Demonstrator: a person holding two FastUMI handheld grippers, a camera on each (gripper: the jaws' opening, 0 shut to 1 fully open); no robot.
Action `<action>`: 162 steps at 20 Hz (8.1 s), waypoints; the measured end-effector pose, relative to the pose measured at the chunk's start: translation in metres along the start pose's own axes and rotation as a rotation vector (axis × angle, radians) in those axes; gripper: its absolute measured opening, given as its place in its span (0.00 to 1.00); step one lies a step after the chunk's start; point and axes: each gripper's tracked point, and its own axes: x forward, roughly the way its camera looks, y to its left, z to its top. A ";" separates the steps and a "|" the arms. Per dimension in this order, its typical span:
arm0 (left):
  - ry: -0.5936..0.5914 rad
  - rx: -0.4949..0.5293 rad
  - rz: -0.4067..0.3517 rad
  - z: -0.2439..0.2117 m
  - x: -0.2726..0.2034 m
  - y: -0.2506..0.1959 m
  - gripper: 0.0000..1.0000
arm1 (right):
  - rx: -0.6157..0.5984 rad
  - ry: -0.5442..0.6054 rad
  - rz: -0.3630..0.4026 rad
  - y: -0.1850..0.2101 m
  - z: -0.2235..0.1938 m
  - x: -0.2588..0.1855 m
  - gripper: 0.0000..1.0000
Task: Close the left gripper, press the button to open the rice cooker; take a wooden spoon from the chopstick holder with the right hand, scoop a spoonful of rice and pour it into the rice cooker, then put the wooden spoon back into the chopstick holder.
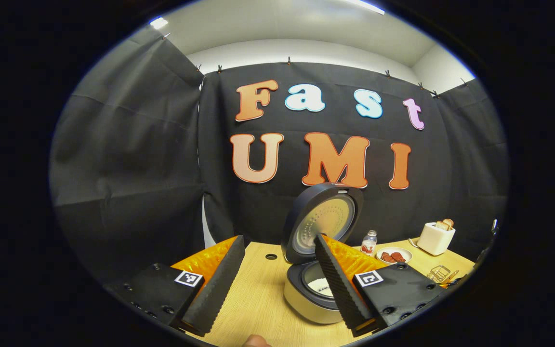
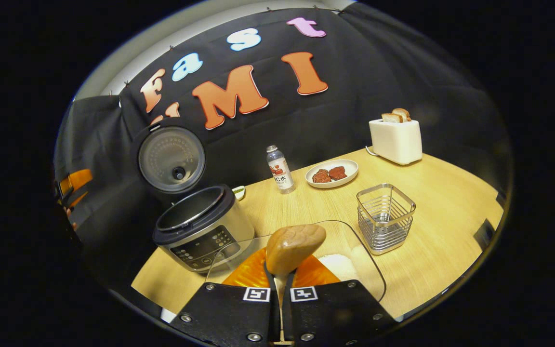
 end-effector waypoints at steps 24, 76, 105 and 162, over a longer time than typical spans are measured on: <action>0.008 -0.016 0.014 0.002 0.003 -0.012 1.00 | 0.690 -0.065 0.107 -0.007 0.045 0.007 0.01; 0.023 0.020 0.019 -0.022 0.025 0.006 0.98 | 0.209 -0.169 0.292 0.196 0.224 0.096 0.01; 0.030 0.030 0.065 -0.034 0.023 0.032 0.99 | -0.512 -0.300 0.321 0.262 0.196 0.080 0.01; 0.014 0.017 0.077 -0.015 0.005 -0.054 0.98 | 0.015 -0.164 -0.090 -0.170 0.129 0.043 0.10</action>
